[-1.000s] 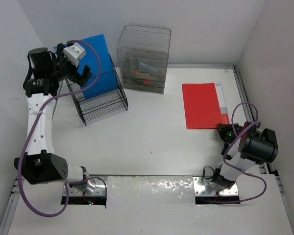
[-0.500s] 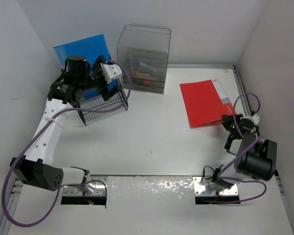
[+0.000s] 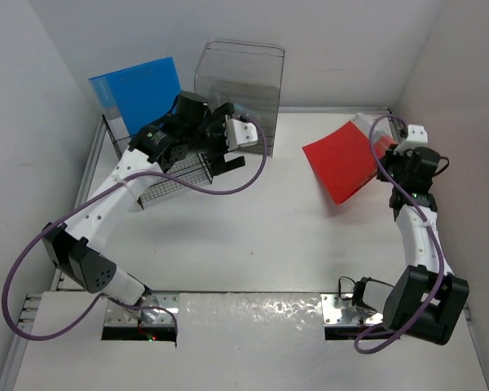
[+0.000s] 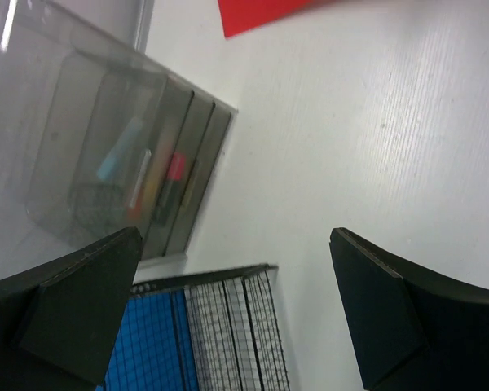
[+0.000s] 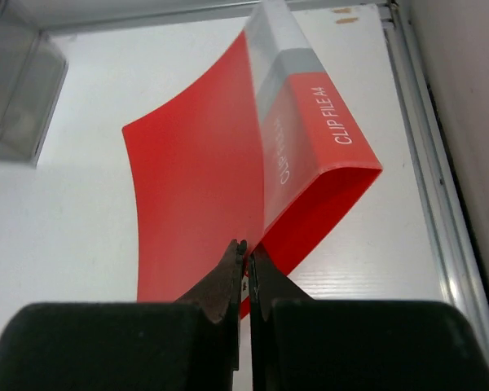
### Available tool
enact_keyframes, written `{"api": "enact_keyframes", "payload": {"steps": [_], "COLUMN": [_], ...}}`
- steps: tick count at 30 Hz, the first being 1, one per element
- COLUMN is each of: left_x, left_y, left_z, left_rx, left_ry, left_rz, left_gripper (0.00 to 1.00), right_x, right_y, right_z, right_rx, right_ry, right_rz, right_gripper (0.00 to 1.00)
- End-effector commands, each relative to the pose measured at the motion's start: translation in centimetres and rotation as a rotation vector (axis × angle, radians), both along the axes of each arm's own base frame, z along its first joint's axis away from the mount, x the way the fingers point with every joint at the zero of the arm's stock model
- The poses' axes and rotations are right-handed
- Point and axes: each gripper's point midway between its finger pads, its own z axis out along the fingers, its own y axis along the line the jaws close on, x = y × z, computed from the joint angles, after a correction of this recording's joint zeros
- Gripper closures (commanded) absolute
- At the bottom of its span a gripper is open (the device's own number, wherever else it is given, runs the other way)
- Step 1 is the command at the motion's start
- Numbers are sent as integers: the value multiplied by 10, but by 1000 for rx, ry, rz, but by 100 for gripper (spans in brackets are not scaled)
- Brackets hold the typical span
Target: Organize the desk
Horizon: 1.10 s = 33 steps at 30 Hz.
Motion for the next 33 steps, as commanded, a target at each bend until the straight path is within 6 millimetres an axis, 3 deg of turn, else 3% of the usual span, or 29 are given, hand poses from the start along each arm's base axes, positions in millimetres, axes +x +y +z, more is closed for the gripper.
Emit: {"api": "enact_keyframes", "payload": {"steps": [1,5,11,13,16,18,21,25,30,31,33], "left_x": [-1,4,9,10,14,12,9,8,27,30,26], "left_y": [-20,-35,-60,-67,-84,-107,-129,-171,-197,-203,-211], "left_z": [45,54,66,77,78,64,65,61,80,66,75], "left_rx": [-77,-130,-187,-205,-218,-200,-184,-171,-223,-197,-234], "left_ry": [-88,-101,-105,-127,-141,-131,-167,-229,-329,-323,-328], "left_rz": [-70,-114,-181,-207,-242,-288,-320,-395,-429,-463,-503], "left_gripper": [1,0,0,0,0,0,1,0,1,0,0], "right_x": [-3,-7,-28,-36,-41,-46,-48,-50,-55,-58,-61], "right_y": [18,50,77,87,100,112,118,125,127,128,131], "right_z": [24,46,84,88,100,110,121,122,114,114,115], "right_rx": [-201,-262,-346,-376,-422,-452,-462,-468,-488,-489,-504], "right_ry": [110,165,162,173,144,119,71,32,25,22,10], "right_rz": [188,364,548,607,683,728,753,782,806,817,840], "right_gripper": [100,100,100,100,100,100,100,100,100,100,100]}}
